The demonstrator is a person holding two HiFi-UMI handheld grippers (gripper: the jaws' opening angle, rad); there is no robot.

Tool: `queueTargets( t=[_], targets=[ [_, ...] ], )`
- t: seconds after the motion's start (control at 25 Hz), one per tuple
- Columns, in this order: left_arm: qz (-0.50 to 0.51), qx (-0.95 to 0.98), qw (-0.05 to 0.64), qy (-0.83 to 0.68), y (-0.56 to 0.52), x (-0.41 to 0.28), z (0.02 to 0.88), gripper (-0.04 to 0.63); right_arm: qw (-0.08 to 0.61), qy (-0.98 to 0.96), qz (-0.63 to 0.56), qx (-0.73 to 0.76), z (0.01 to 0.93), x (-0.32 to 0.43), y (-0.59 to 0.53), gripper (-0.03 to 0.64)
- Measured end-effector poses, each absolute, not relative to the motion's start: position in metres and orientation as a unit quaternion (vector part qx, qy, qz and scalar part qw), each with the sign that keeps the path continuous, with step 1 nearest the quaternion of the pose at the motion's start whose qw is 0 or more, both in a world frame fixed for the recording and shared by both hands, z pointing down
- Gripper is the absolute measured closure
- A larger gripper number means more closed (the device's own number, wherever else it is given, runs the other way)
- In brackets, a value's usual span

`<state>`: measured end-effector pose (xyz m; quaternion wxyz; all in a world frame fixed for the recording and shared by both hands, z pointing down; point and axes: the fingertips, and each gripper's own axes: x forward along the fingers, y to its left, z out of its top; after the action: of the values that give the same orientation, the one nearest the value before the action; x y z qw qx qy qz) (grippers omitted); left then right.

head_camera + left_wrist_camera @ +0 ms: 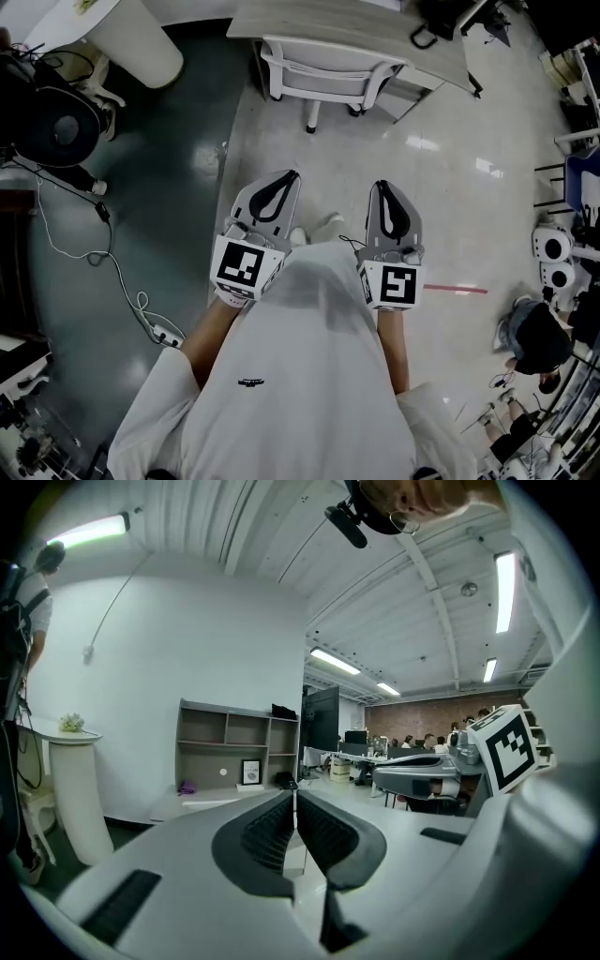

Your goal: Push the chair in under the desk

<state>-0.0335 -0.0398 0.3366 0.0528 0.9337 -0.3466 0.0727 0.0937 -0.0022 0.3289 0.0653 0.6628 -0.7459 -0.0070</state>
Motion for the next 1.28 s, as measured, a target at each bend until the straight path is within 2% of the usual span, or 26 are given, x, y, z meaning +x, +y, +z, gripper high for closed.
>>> queueTargets(
  t=[0.28, 1.28],
  targets=[
    [0.064, 0.932, 0.074, -0.349, -0.035, -0.033, 0.337, 0.578, 0.070, -0.744, -0.013, 0.664, 0.326, 0.097, -0.005, 0.603],
    [0.060, 0.935, 0.071, -0.342, -0.048, -0.036, 0.326, 0.578, 0.080, -0.761, -0.007, 0.644, 0.323, 0.089, -0.015, 0.601]
  ],
)
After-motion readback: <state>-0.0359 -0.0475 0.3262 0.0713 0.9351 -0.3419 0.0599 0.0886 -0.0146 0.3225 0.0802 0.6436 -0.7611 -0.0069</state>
